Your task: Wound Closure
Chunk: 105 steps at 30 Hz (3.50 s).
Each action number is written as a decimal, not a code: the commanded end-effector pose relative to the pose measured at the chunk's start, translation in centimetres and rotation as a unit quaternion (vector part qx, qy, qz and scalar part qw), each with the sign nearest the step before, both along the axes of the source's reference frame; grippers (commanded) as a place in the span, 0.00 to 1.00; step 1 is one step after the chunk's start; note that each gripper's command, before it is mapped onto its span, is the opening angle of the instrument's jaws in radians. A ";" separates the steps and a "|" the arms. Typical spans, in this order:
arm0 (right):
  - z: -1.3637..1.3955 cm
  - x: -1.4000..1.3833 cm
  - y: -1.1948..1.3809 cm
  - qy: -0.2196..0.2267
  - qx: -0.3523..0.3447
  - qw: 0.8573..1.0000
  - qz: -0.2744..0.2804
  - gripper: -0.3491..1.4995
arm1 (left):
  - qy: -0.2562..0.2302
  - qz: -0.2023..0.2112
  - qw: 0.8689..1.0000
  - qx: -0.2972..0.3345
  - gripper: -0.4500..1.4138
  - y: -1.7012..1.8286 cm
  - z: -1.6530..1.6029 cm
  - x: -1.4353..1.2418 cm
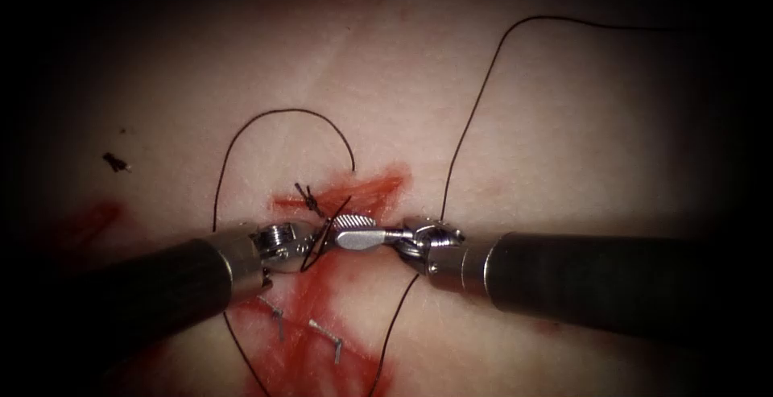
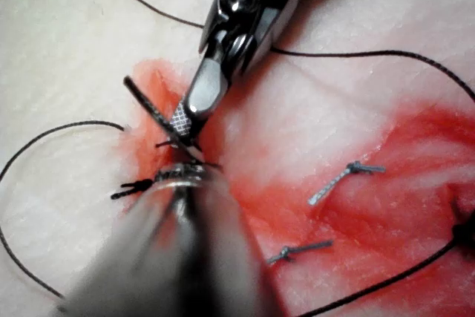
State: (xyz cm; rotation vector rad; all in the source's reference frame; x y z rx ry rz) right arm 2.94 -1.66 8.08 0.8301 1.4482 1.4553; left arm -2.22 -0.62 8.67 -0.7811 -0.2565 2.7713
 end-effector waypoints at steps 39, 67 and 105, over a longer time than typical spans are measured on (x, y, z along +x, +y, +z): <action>-0.53 -0.10 0.42 -0.284 -0.351 0.868 -0.207 0.80 | -0.075 -0.052 0.996 -0.021 0.34 0.22 -0.26 0.25; -0.54 -0.14 0.39 -0.277 -0.354 0.870 -0.200 0.81 | -0.214 -0.149 0.965 0.023 0.56 0.50 -0.11 0.11; -0.62 0.04 0.27 -0.260 -0.357 0.873 -0.206 0.81 | -0.230 -0.264 0.930 0.113 0.38 0.50 -0.05 0.18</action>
